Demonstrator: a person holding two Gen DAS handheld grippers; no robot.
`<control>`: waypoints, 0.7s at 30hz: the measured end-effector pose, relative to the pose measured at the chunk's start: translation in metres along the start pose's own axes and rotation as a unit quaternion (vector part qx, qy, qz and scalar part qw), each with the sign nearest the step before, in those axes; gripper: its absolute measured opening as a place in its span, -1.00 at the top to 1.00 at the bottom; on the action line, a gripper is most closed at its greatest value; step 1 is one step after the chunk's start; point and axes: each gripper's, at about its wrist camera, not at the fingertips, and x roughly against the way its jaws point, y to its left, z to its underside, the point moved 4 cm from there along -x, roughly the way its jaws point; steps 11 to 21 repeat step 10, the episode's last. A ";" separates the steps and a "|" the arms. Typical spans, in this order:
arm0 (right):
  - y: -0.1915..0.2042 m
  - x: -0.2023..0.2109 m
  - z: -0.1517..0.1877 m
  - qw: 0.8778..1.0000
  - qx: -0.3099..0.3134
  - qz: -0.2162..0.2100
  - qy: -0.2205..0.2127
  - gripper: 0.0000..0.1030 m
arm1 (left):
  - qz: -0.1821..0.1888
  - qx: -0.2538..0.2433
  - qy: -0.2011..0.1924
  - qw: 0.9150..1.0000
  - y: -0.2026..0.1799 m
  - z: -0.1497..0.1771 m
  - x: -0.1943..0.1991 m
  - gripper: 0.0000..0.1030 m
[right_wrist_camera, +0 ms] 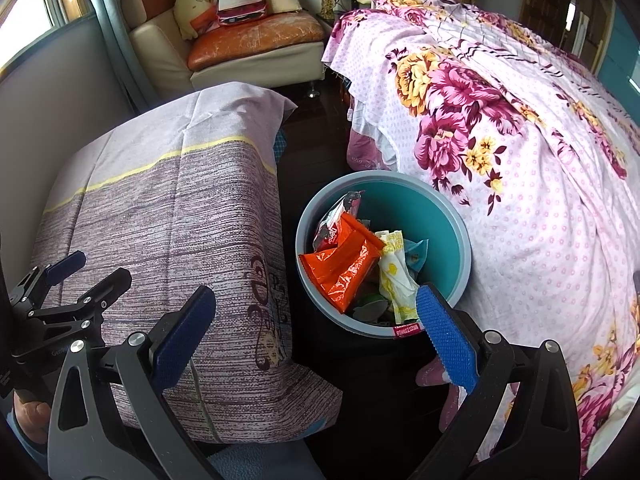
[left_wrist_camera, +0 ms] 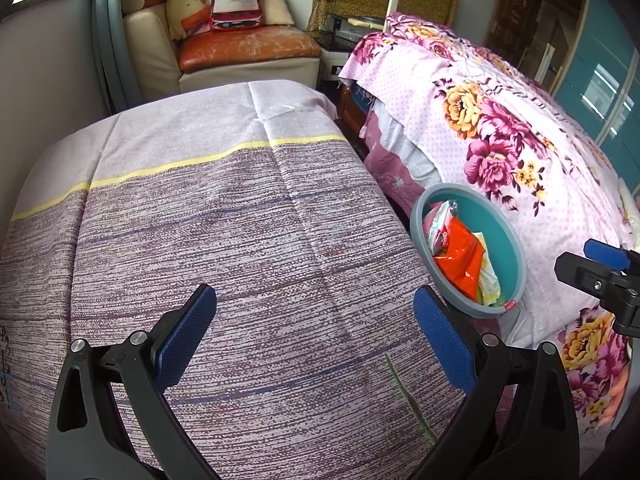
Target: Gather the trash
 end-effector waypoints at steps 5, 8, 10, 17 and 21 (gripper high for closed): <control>-0.001 0.002 0.001 1.000 0.001 0.003 -0.003 -0.87 | -0.001 0.002 -0.003 1.000 0.005 -0.003 0.001 -0.92; -0.002 0.003 0.003 1.000 0.002 0.006 -0.005 -0.87 | 0.002 0.003 -0.002 1.000 0.003 -0.002 0.004 -0.92; -0.002 0.003 0.004 1.000 0.002 0.006 -0.007 -0.87 | -0.001 0.000 -0.004 1.000 0.003 -0.001 0.005 -0.92; -0.002 0.003 0.004 1.000 0.002 0.006 -0.007 -0.87 | -0.001 0.000 -0.004 1.000 0.003 -0.001 0.005 -0.92; -0.002 0.003 0.004 1.000 0.002 0.006 -0.007 -0.87 | -0.001 0.000 -0.004 1.000 0.003 -0.001 0.005 -0.92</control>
